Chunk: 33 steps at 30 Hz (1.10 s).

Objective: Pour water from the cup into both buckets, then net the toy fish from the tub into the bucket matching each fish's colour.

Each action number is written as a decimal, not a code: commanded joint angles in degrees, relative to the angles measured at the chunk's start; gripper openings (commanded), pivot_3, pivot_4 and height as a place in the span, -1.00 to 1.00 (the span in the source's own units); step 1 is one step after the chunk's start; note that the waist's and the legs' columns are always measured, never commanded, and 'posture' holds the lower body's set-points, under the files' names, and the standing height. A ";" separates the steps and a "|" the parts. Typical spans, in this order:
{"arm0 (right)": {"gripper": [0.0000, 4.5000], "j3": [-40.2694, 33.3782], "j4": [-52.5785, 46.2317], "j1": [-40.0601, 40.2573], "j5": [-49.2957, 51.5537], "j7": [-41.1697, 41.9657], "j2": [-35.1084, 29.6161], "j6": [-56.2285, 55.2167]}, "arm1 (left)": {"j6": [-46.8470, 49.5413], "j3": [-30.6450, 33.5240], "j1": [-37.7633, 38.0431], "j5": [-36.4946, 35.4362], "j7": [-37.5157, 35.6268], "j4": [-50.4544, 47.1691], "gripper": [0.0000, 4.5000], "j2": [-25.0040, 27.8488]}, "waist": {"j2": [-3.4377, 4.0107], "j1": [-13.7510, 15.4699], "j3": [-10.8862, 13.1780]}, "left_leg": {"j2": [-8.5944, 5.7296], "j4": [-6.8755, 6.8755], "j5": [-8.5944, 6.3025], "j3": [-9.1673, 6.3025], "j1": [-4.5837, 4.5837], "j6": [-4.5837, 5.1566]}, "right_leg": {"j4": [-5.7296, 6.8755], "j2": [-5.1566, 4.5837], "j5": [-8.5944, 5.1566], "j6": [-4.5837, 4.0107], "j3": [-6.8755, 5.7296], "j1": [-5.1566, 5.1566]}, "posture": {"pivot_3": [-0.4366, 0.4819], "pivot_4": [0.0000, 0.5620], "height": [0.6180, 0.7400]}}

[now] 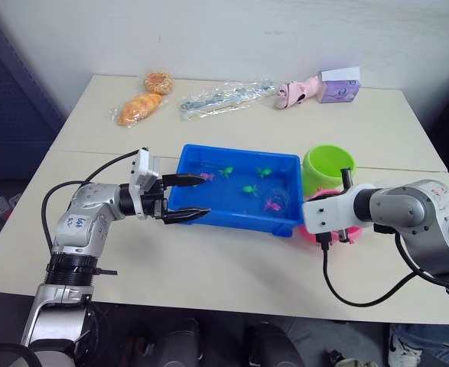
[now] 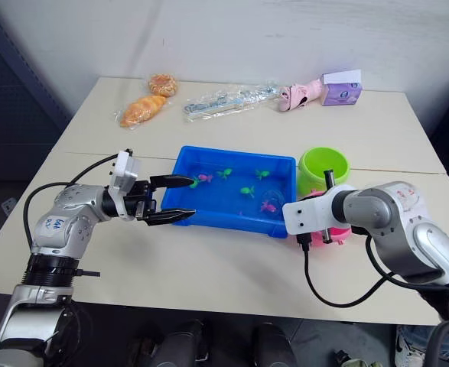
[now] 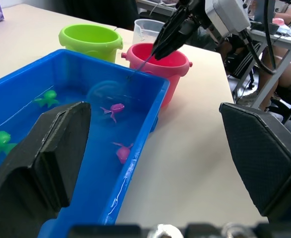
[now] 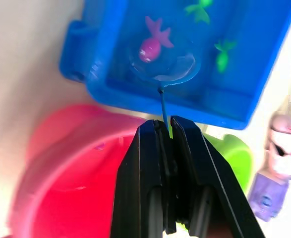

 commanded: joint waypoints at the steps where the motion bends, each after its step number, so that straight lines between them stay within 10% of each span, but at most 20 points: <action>1: -1.00 -3.42 -2.78 0.20 2.86 1.44 2.00 7.92 | -0.12 0.70 -0.47 -0.85 -0.35 -1.87 0.98 0.53 | 0.00 -0.02 0.00 | 0.01 0.00 0.00 0.00 0.00 0.00 | 0.00 0.00 0.00 0.00 0.00 0.00 | -0.05 -0.47 1.00; 15: -1.00 -28.88 -12.26 4.92 25.03 -2.39 15.26 41.71 | -0.12 1.76 1.27 -1.06 0.64 -3.71 0.98 1.48 | 0.00 -0.10 0.00 | 0.02 -0.03 0.02 -0.02 0.02 -0.03 | 0.05 0.02 0.00 -0.01 -0.01 -0.01 | -0.05 -0.47 1.00; 33: -1.00 -63.92 -22.31 32.48 37.50 -3.56 16.06 30.21 | -0.62 -1.26 -6.28 -2.20 -0.95 -3.20 0.98 -3.75 | -0.01 0.36 -0.01 | -0.08 -0.06 0.00 -0.02 0.08 0.04 | -0.02 0.02 0.02 0.04 -0.01 0.17 | -0.05 -0.47 1.00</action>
